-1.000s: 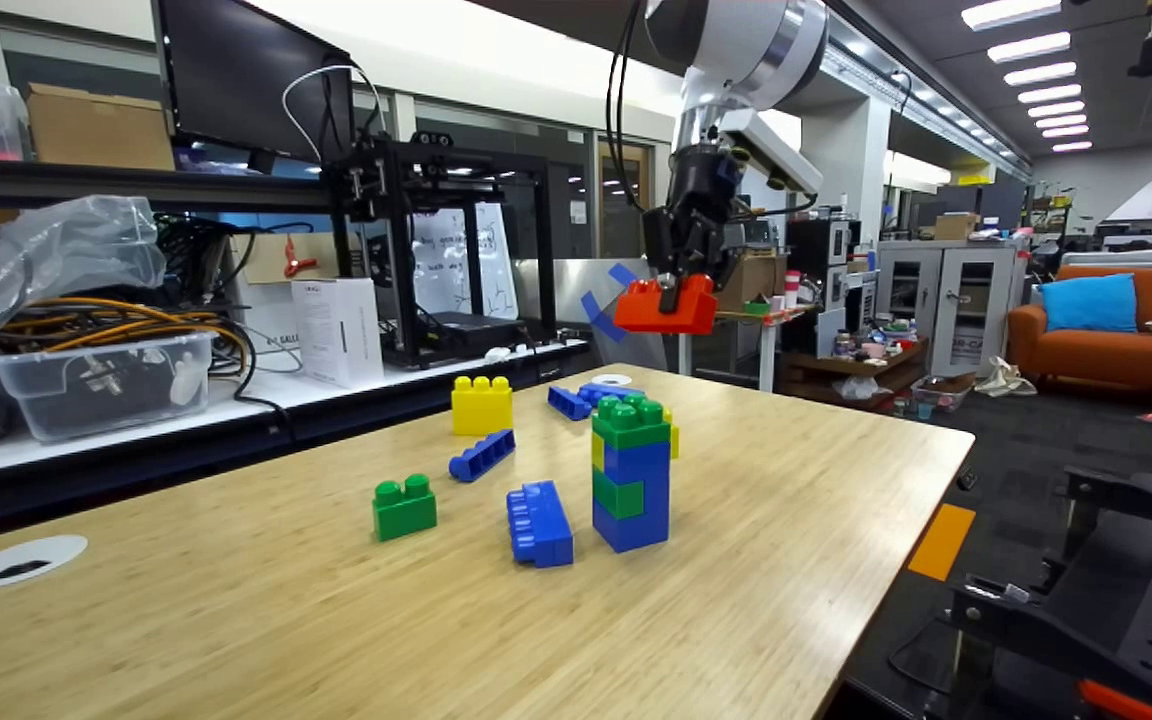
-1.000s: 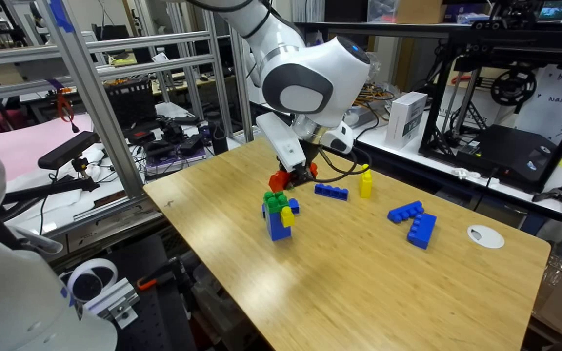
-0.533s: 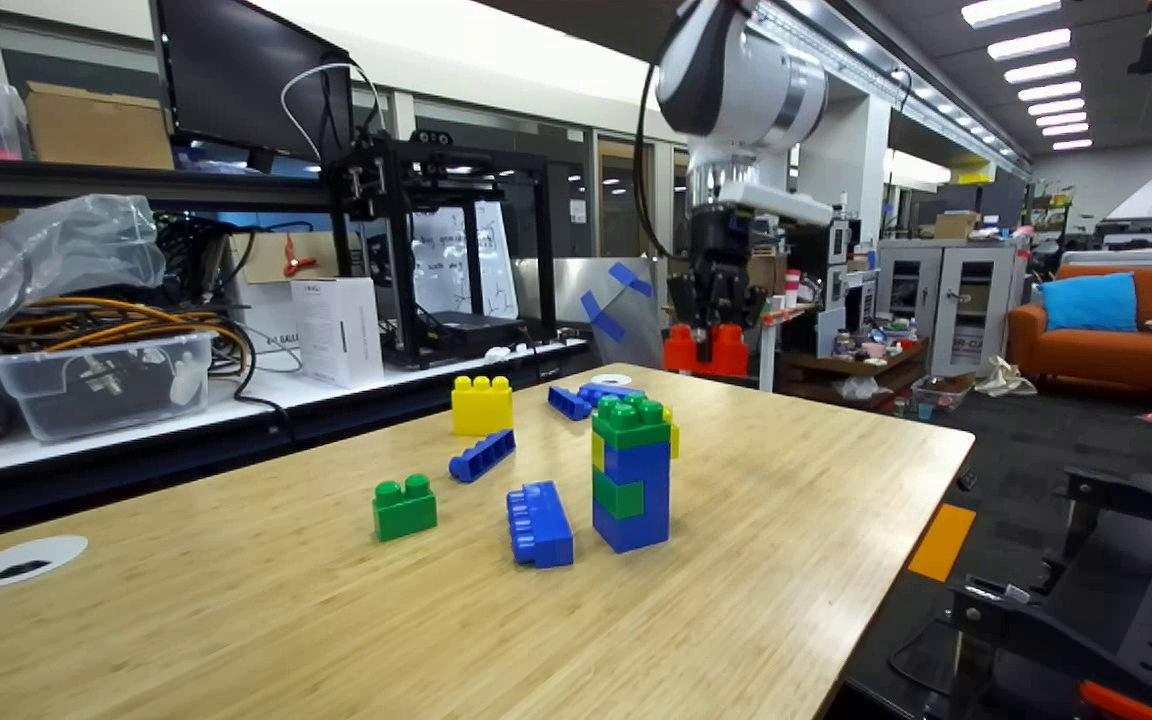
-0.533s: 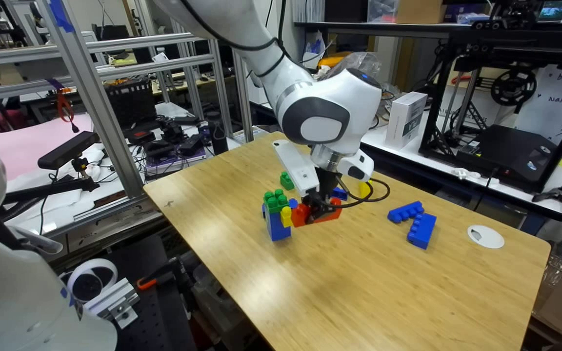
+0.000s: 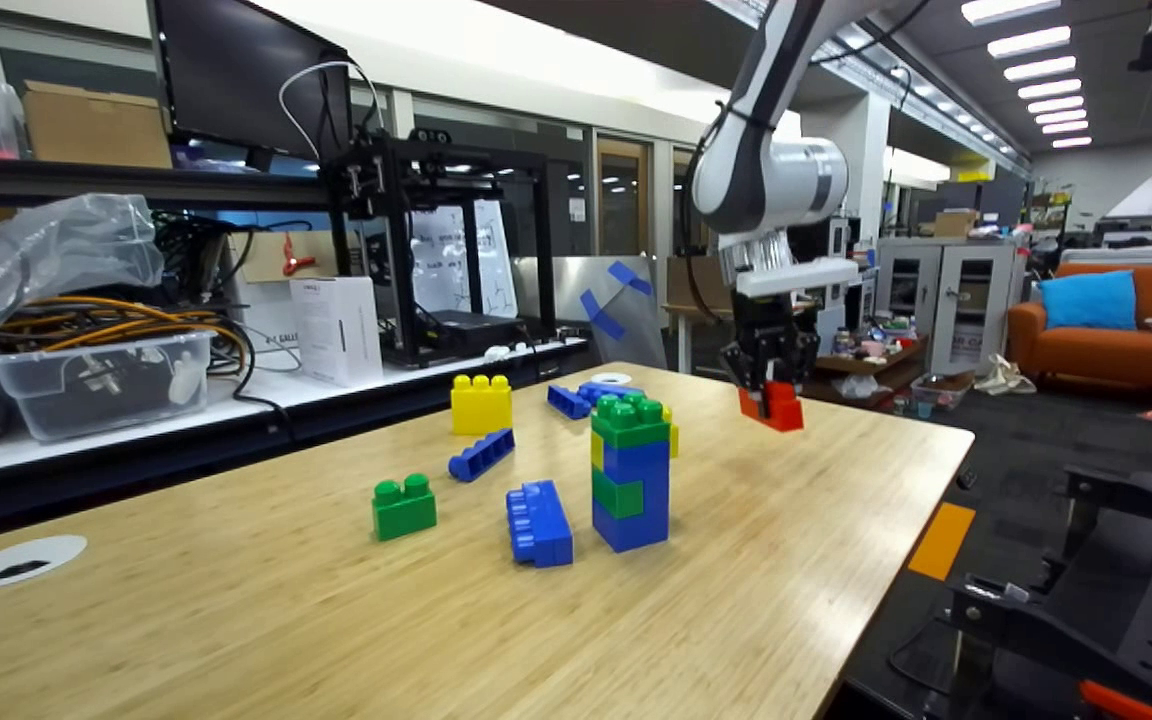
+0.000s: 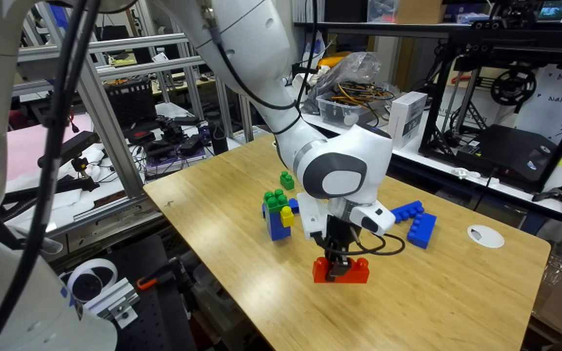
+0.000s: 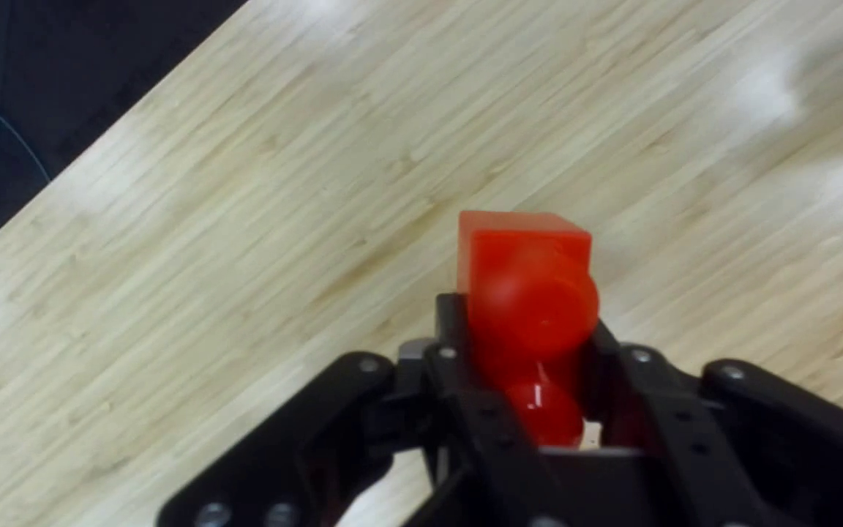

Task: Detach the red Lego from the stack of Lego's and put it on the table

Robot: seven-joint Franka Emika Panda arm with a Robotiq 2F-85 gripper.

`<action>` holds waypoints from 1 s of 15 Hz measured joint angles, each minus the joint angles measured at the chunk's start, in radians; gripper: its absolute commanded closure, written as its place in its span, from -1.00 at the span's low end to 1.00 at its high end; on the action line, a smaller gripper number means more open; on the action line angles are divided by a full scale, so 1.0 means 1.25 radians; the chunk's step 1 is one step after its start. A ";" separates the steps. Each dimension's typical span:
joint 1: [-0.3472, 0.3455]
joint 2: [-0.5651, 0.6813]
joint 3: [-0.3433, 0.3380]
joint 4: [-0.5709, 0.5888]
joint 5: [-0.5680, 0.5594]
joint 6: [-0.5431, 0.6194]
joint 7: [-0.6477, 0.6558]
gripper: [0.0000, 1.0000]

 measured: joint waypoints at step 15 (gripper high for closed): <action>0.016 0.127 0.016 0.108 0.028 0.021 0.108 0.79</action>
